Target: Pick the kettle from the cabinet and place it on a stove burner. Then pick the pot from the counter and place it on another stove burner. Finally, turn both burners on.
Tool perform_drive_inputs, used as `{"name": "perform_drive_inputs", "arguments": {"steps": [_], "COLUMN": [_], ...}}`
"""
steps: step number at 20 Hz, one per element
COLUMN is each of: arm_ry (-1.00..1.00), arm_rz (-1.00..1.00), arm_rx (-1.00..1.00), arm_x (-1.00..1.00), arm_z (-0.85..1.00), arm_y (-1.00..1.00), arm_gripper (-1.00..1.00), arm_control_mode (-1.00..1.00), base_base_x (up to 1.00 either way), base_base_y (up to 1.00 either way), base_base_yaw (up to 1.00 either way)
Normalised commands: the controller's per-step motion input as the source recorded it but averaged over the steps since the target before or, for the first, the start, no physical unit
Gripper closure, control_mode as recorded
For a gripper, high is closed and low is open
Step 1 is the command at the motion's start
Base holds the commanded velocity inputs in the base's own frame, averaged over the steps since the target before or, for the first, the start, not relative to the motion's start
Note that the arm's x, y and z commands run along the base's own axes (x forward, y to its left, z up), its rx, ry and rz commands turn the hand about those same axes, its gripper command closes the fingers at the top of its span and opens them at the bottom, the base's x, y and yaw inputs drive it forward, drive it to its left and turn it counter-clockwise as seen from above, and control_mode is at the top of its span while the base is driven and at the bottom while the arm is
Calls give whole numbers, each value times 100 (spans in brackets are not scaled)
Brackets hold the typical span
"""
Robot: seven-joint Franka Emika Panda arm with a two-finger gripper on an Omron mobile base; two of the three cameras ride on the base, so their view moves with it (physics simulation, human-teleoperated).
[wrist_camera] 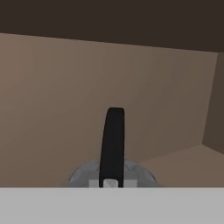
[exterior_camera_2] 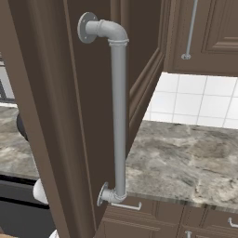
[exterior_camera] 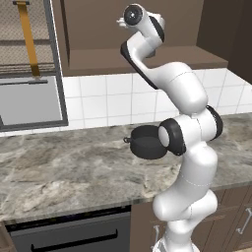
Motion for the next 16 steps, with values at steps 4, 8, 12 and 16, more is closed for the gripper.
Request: {"name": "perform_drive_inputs", "arguments": {"steps": [4,8,12,16], "arm_ry": [0,0,0,-8], "arm_rz": [0,0,0,0], "arm_rx": [0,0,0,0], "arm_x": [0,0,-7,-32], "arm_z": [0,0,-3,-11], "arm_y": [0,0,0,0], "arm_gripper": [100,100,100,100], "arm_control_mode": [-100,-100,-100,-100], "base_base_x": [0,0,0,0], "base_base_y": [0,0,0,0], "base_base_yaw": [0,0,0,0]}}
